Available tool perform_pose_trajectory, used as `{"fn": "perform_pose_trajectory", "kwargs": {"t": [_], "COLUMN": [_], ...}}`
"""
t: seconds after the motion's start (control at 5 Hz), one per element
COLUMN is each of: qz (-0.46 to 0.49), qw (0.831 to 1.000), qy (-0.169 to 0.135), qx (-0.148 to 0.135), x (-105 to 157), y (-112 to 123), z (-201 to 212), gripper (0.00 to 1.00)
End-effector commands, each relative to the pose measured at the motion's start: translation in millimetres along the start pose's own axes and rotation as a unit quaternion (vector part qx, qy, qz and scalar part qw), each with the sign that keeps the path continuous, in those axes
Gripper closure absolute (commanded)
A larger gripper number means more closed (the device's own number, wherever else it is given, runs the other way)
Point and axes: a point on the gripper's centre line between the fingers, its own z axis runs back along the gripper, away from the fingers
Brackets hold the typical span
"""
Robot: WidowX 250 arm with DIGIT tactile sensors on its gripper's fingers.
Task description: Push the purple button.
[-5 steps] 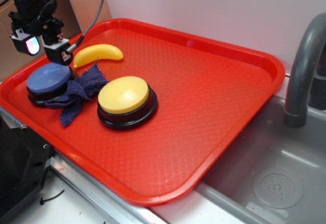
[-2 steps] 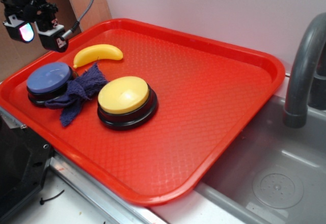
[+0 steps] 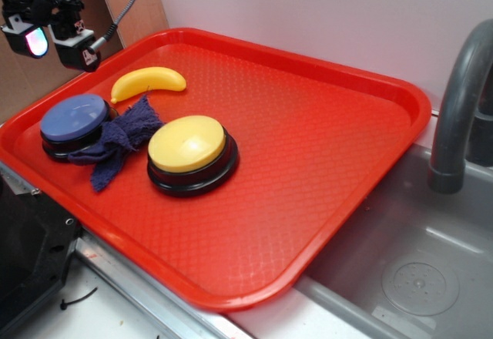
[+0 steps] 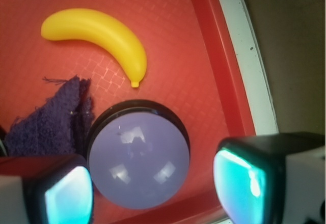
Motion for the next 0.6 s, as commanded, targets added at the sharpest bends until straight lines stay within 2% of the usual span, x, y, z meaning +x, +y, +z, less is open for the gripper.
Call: {"fn": "perform_pose_trajectory", "kwargs": {"t": [0.0, 0.4], "qz": [0.003, -0.006], "qw": [0.999, 0.999], "qy": [-0.04, -0.05], "qx": [0.008, 0.005], "x": [7, 2], "y": [3, 7], "z": [34, 45], "gripper": [0.0, 0.0]}}
